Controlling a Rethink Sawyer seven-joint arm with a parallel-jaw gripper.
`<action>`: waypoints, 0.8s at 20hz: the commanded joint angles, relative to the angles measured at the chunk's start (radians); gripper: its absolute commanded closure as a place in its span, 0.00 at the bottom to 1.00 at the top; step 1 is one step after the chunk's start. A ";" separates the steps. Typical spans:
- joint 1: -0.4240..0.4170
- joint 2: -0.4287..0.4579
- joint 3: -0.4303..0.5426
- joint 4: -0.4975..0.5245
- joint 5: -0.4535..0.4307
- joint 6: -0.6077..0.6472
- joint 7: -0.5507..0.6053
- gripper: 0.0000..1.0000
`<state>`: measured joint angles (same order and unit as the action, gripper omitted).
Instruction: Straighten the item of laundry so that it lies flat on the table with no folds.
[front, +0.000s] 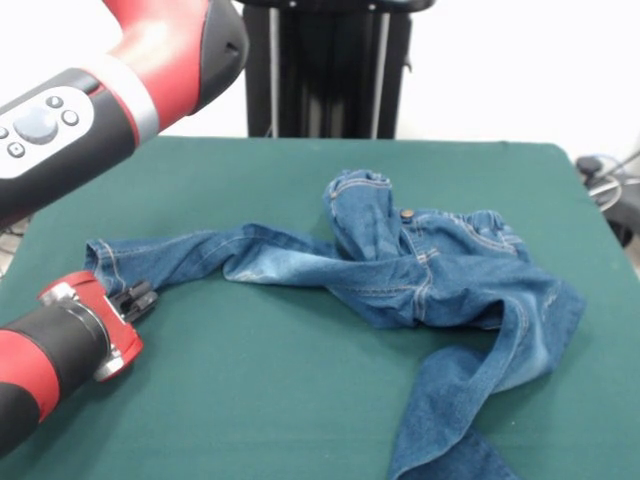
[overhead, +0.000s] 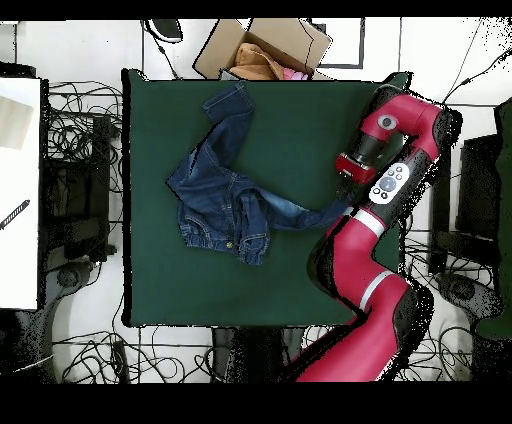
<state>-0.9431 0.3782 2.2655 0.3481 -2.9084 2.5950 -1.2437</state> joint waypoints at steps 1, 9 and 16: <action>0.005 0.080 -0.024 -0.128 -0.074 -0.165 -0.153 1.00; 0.003 0.082 -0.015 -0.130 -0.074 -0.174 -0.145 1.00; -0.001 0.086 0.003 -0.134 -0.074 -0.186 -0.129 1.00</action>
<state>-0.9484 0.3874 2.2870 0.3481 -2.9086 2.5948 -1.2437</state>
